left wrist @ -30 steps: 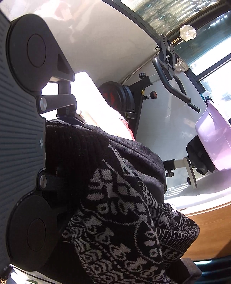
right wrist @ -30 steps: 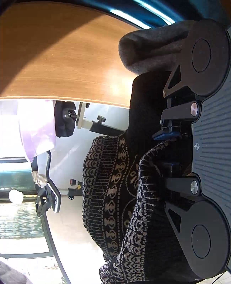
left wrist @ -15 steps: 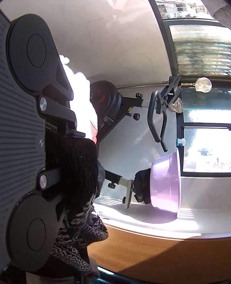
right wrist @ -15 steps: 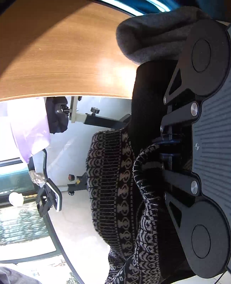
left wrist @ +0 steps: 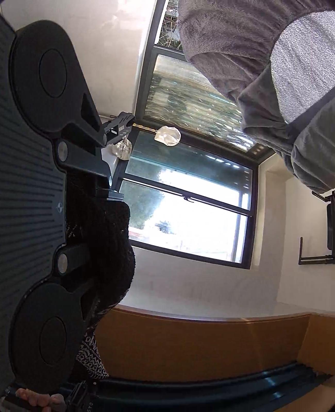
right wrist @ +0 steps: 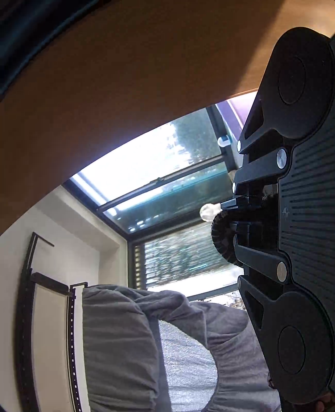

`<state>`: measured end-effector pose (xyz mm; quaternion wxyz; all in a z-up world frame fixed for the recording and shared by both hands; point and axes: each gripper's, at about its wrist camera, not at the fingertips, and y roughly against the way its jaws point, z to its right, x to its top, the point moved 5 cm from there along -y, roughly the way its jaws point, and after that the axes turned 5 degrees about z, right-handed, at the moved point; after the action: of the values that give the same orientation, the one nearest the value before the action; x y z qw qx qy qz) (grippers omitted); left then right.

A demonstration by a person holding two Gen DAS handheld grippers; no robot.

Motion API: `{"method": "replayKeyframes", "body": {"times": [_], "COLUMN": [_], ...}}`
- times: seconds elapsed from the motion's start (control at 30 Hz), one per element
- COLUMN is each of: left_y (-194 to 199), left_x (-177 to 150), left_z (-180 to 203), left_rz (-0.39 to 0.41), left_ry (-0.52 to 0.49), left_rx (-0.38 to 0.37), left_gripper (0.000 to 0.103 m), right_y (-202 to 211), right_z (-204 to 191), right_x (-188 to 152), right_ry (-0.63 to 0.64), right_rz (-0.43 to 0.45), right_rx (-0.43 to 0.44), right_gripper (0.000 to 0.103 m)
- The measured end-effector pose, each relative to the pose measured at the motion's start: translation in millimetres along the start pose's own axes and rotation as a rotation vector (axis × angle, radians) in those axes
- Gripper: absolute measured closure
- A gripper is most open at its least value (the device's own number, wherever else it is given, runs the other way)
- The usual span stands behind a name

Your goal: Fold clothes

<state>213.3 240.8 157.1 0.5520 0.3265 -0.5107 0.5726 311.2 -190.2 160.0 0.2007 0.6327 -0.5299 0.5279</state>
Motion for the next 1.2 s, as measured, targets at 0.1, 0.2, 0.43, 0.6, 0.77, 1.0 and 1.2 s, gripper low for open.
{"method": "replayKeyframes", "body": {"times": [0.1,0.2,0.43,0.6,0.77,1.0,1.2], "left_y": [32,63,93,109,114,112,101], "left_x": [34,53,56,52,33,-25,-52], "left_z": [29,56,85,89,92,111,169], "left_rz": [0.117,0.184,0.156,0.147,0.046,-0.075,-0.176], "left_ry": [-0.004,-0.017,-0.049,0.027,0.097,0.258,0.259], "left_rx": [0.006,0.019,0.022,-0.127,-0.303,-0.465,-0.617], "left_gripper": [0.095,0.095,0.095,0.095,0.095,0.095,0.095], "right_y": [23,46,109,175,237,305,371], "right_z": [-4,-5,-3,-23,-52,-89,-91], "right_x": [37,67,96,99,97,85,81], "right_ry": [-0.016,-0.036,-0.071,-0.018,-0.005,0.084,0.075], "right_rz": [0.059,0.091,0.089,0.158,0.181,0.052,0.047], "right_rx": [0.086,0.161,0.153,0.065,-0.081,-0.286,-0.453], "right_gripper": [0.095,0.095,0.095,0.095,0.095,0.095,0.095]}}
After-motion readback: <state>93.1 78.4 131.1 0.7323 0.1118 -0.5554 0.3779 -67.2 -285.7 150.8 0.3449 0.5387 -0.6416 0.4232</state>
